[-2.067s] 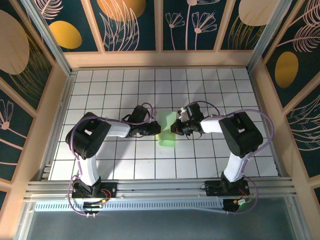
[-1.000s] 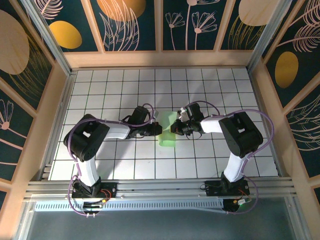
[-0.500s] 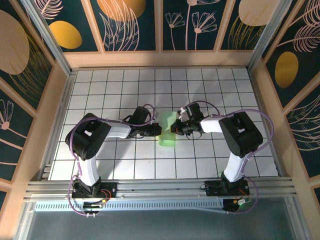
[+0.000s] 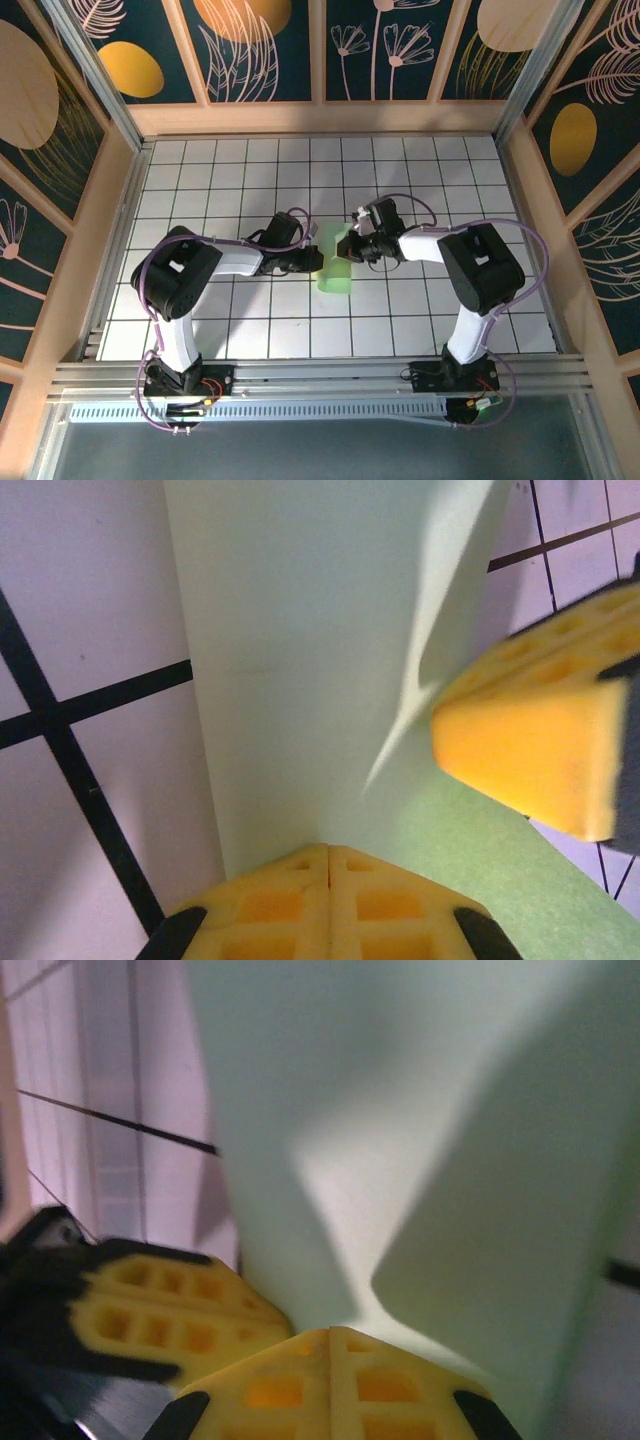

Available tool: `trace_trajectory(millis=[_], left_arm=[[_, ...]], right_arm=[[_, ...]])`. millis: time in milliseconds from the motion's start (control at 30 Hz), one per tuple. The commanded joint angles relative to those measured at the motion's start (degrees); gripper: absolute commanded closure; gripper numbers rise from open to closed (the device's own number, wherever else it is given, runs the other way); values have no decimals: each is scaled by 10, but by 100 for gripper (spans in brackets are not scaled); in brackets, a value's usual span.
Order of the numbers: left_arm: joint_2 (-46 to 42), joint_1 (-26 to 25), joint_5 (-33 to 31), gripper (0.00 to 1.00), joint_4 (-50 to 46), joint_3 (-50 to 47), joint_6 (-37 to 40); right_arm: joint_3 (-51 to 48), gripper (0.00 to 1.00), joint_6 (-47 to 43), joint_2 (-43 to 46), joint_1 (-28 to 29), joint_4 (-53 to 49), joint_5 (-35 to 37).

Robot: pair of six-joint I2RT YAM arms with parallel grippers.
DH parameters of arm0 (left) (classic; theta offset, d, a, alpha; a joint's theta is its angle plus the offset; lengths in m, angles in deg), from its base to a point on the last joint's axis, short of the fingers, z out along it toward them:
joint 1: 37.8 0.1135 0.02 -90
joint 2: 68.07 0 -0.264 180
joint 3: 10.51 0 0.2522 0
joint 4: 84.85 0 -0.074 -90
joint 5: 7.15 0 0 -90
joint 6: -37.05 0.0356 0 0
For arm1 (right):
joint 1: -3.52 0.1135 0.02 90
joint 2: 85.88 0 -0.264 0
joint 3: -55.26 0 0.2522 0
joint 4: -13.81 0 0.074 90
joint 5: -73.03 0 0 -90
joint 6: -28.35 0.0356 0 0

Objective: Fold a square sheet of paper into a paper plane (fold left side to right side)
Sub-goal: Hold the square sheet of paper at the center of the table, then first fold the square sheet of paper in half at the center of the table.

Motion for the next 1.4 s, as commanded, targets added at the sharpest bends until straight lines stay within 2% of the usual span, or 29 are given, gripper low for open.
trace_trajectory(millis=[0,167,467,733,900,1033,1200,1367], left_arm=[[22,-5,-24,100,-37,1,11],[23,-5,-23,100,-36,-2,11],[5,-7,-17,100,-36,-21,17],[-40,-19,1,100,-42,-86,27],[-64,-32,22,100,-11,-143,1],[-85,-32,11,100,1,-171,-13],[-112,-29,-25,100,-40,-131,-28],[-145,3,-34,100,-53,-90,-39]], right_arm=[[29,100,11,-28,12,38,-8],[64,100,12,-70,22,42,-8],[63,100,6,-106,16,2,25],[55,100,-3,-111,8,-21,37],[55,100,-8,-112,9,-25,38],[55,100,-11,-110,11,-24,38],[56,100,-16,-108,14,-26,36],[52,100,-16,-103,15,-26,39]])
